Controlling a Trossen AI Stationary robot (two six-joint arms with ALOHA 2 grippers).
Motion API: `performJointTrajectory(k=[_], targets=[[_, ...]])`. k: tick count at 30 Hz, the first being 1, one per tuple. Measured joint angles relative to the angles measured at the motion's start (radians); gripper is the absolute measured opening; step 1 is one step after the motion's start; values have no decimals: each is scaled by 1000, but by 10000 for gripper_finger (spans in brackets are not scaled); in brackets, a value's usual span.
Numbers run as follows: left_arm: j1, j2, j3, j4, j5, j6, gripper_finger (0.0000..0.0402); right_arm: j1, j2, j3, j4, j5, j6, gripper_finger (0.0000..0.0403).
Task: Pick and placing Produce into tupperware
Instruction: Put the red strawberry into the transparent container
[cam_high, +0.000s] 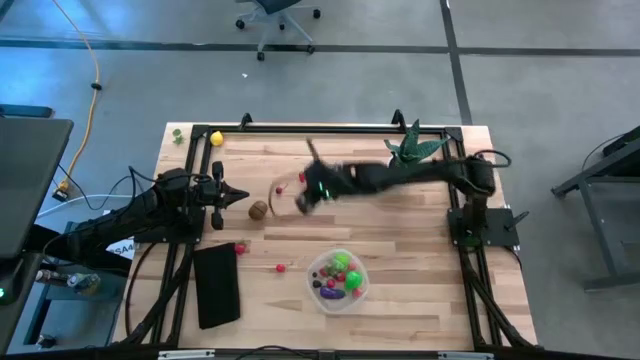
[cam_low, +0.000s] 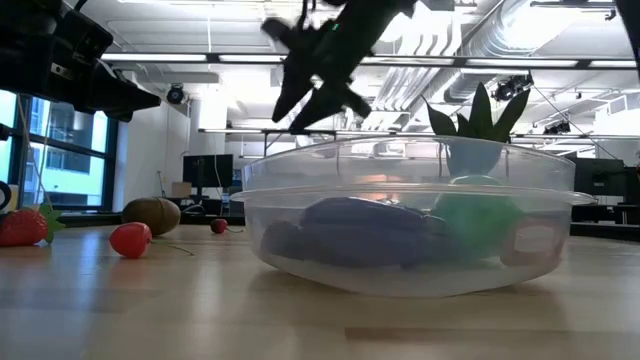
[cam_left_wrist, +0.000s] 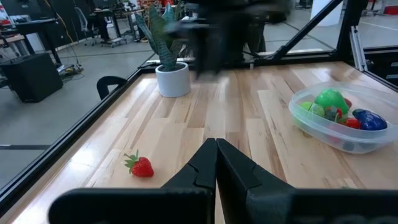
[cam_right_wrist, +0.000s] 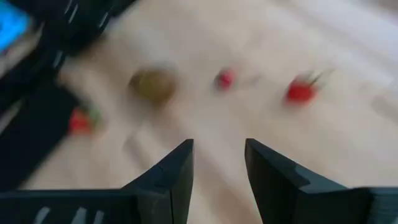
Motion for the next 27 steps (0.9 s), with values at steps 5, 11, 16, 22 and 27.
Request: performJointTrajectory(k=[5,11,16,22,27], targets=[[0,0,0,0,0,0,1,-144,121,153,-89,-109,6,135],[0,0,0,0,0,0,1,-195,343,486,-370,-137,-2,135],[0,0,0,0,0,0,1,-206,519,779,-598,-140,-14,135],[0,0,0,0,0,0,1,-210,516,693,-562,-133,67,135],[0,0,0,0,0,0,1,-212,517,692,-532,-121,60,135]])
